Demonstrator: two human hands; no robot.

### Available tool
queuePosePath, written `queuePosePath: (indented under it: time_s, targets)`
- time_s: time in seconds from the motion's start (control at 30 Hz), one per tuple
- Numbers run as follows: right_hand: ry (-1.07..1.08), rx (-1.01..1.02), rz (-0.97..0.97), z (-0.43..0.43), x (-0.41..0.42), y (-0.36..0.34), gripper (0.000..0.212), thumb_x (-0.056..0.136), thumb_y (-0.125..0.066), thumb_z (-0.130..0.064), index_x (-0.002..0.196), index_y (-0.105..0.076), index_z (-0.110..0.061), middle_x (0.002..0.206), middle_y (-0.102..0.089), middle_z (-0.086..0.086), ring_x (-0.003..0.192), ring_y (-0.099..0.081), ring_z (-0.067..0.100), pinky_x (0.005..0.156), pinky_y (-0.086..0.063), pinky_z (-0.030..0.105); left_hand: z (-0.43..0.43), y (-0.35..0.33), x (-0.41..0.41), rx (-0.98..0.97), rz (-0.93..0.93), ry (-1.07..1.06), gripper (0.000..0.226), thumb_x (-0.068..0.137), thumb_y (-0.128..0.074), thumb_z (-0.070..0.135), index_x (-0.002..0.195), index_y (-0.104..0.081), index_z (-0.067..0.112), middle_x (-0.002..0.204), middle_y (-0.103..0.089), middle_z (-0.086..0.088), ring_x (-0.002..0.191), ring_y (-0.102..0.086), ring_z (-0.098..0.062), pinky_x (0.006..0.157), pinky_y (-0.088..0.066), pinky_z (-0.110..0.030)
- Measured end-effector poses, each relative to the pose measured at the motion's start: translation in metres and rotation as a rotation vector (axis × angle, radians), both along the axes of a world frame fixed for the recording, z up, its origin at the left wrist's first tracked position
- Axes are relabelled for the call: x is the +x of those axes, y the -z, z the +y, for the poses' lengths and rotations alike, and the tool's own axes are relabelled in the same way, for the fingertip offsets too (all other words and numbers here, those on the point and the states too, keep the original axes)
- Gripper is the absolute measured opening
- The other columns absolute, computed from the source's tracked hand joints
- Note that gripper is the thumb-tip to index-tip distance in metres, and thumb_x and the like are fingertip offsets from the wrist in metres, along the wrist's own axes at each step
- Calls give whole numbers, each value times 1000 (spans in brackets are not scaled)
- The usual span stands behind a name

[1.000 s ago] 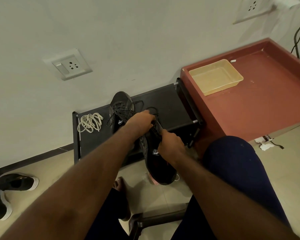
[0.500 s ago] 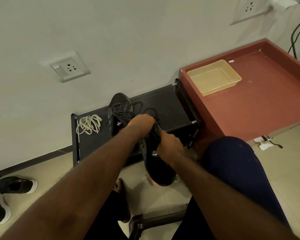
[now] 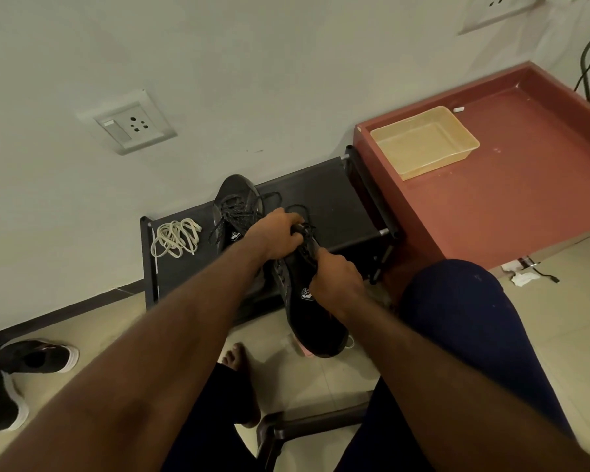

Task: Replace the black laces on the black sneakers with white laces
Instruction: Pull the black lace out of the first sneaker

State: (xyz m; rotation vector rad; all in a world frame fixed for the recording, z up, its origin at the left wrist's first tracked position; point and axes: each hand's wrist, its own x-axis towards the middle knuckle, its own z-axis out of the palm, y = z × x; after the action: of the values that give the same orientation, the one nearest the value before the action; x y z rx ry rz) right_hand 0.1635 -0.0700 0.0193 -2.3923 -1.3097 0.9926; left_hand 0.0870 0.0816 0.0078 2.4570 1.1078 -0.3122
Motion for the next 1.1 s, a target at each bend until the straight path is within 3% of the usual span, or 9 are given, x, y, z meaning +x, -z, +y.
queuePosePath:
  time_s: [0.17, 0.4, 0.47, 0.53, 0.6, 0.73, 0.83, 0.97, 1.1]
  targets:
    - [2, 4, -7, 0, -1, 2, 18, 91, -58, -14, 105, -47, -17, 102, -62, 7, 99, -63, 30, 76, -51, 38, -5, -3, 9, -19, 129, 192, 51, 90, -53, 18, 139, -51, 30, 124, -43, -10, 109, -53, -29, 95, -48, -44]
    - [0, 7, 5, -1, 0, 1, 25, 90, -61, -14, 113, -51, -14, 108, -64, 9, 103, -62, 32, 85, -54, 42, -6, -9, 15, 225, 228, 231, 23, 99, -49, 17, 116, -64, 11, 119, -50, -14, 104, -58, -35, 84, -51, -48]
    - [6, 14, 10, -1, 0, 1, 25, 91, -61, -13, 114, -51, -13, 110, -64, 10, 104, -62, 33, 85, -54, 42, -6, -10, 11, 239, 23, -17, 20, 96, -50, 16, 108, -66, 12, 114, -57, -12, 102, -60, -34, 82, -51, -43]
    - [14, 20, 20, -1, 0, 1, 26, 91, -60, -13, 115, -51, -13, 111, -63, 10, 105, -61, 32, 82, -51, 40, 2, -10, 6, 194, -255, -463, 20, 91, -48, 15, 101, -66, 11, 108, -64, -12, 99, -62, -32, 78, -48, -36]
    - [20, 23, 26, -1, 0, 2, 27, 92, -60, -13, 117, -51, -14, 111, -63, 9, 104, -61, 30, 81, -50, 37, 10, -11, 0, 157, -340, -666, 22, 91, -47, 15, 105, -63, 8, 110, -65, -15, 101, -60, -34, 75, -44, -34]
    - [20, 22, 27, -2, -1, 2, 27, 90, -60, -12, 115, -51, -13, 112, -64, 10, 106, -61, 33, 85, -53, 40, 4, -17, -3, 234, -20, -107, 53, 88, -53, 12, 140, -47, 19, 141, -44, -14, 130, -40, -35, 103, -39, -51]
    - [14, 8, 25, 0, -2, 0, 28, 88, -61, -12, 113, -52, -12, 111, -64, 12, 105, -62, 34, 87, -55, 45, -7, -10, 5, 303, 164, 255, 47, 89, -53, 21, 136, -55, 23, 140, -42, -10, 132, -36, -31, 103, -35, -51]
    - [10, 11, 24, 0, -2, 0, 28, 87, -62, -14, 113, -51, -13, 108, -64, 11, 102, -62, 35, 85, -56, 46, -10, -3, 9, 380, 333, 354, 35, 99, -49, 31, 129, -60, 16, 131, -50, -11, 123, -45, -31, 96, -40, -47]
    - [12, 15, 29, 0, -1, 1, 30, 87, -60, -13, 116, -52, -12, 112, -64, 12, 106, -61, 36, 88, -55, 46, -12, -13, 9, 482, 218, 214, 29, 101, -48, 31, 115, -64, 10, 120, -60, -11, 113, -53, -30, 91, -43, -45]
